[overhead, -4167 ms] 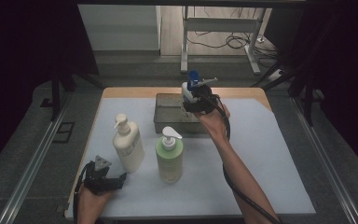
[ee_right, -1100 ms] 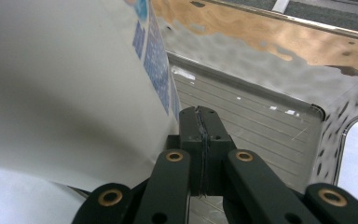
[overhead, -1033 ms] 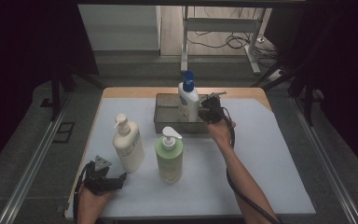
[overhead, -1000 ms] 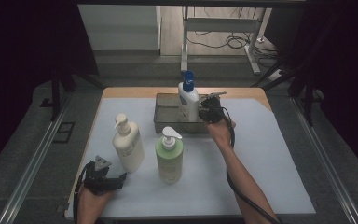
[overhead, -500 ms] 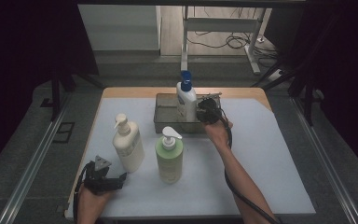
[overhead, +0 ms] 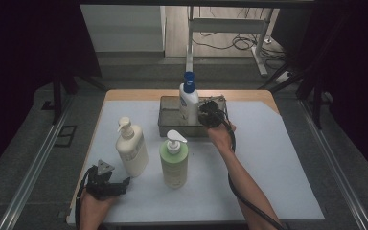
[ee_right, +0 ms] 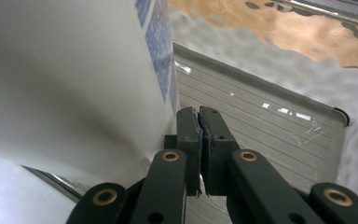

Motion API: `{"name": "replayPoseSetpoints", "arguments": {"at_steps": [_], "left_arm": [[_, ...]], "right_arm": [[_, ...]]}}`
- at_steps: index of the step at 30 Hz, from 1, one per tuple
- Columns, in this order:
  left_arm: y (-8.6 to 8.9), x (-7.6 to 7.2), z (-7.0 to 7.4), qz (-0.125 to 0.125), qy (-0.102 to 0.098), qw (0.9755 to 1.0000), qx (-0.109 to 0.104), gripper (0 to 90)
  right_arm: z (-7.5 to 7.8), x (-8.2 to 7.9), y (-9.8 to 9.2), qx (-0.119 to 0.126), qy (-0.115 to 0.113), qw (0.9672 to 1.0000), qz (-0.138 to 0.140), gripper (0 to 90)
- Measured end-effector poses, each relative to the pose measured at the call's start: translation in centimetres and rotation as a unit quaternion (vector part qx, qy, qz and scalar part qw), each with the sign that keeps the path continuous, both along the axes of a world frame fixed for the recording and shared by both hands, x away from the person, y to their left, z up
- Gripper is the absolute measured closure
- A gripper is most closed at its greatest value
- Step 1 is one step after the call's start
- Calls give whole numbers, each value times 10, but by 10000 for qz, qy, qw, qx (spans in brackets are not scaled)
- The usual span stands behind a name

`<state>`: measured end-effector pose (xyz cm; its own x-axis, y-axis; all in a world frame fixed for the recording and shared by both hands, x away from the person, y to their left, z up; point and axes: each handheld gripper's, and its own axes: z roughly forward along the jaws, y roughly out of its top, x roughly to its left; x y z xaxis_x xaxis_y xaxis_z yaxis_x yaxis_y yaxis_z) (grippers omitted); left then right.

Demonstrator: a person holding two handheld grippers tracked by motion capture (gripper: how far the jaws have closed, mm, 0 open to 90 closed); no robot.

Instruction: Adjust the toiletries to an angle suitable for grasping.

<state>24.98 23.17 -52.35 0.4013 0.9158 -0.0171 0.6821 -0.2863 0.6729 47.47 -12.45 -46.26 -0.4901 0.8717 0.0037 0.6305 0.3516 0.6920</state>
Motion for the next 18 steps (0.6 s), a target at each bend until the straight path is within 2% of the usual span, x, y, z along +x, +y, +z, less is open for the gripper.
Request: {"name": "replayPoseSetpoints", "arguments": {"at_steps": [18], "left_arm": [[0,0,0,-1,1,10000,-1,109]], "right_arm": [[-2,-1,20,41,46,9999,160,871]]}}
